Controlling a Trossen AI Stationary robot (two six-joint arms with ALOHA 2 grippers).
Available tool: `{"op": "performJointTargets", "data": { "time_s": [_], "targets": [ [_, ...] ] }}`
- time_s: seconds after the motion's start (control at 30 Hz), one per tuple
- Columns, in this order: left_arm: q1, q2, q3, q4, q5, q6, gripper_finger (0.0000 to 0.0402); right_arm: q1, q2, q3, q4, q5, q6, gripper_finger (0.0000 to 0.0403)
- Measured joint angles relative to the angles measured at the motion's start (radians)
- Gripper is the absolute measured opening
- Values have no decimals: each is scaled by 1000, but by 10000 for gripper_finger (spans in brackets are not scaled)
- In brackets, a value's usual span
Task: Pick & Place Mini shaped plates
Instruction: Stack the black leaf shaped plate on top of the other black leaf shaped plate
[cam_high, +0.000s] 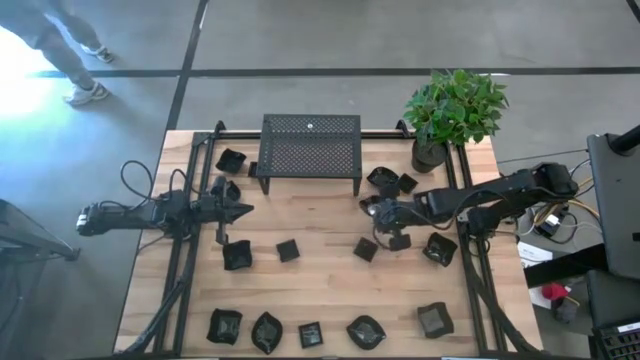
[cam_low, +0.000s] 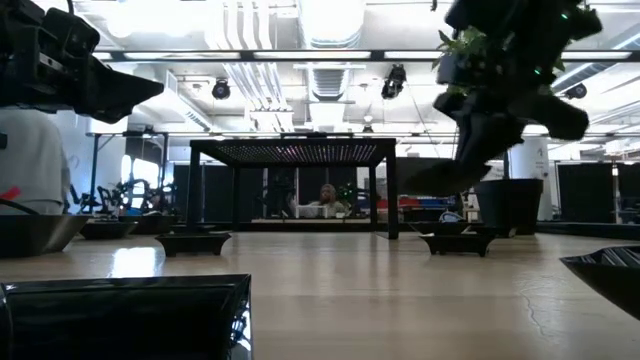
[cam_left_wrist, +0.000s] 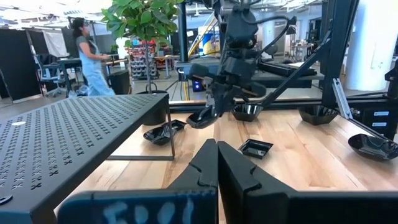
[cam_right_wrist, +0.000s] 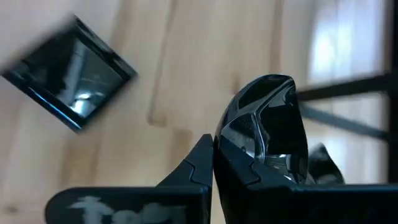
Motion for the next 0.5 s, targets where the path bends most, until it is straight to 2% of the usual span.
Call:
{"op": "performJointTargets", "data": {
  "time_s": [0.17,0.5],
  "targets": [
    [0,0,0,0,0,0,0,-28,-62,-64,6,75,-56,8],
    [0,0,0,0,0,0,0,-182,-111,-136,59,91,-277,8]
  ]
}}
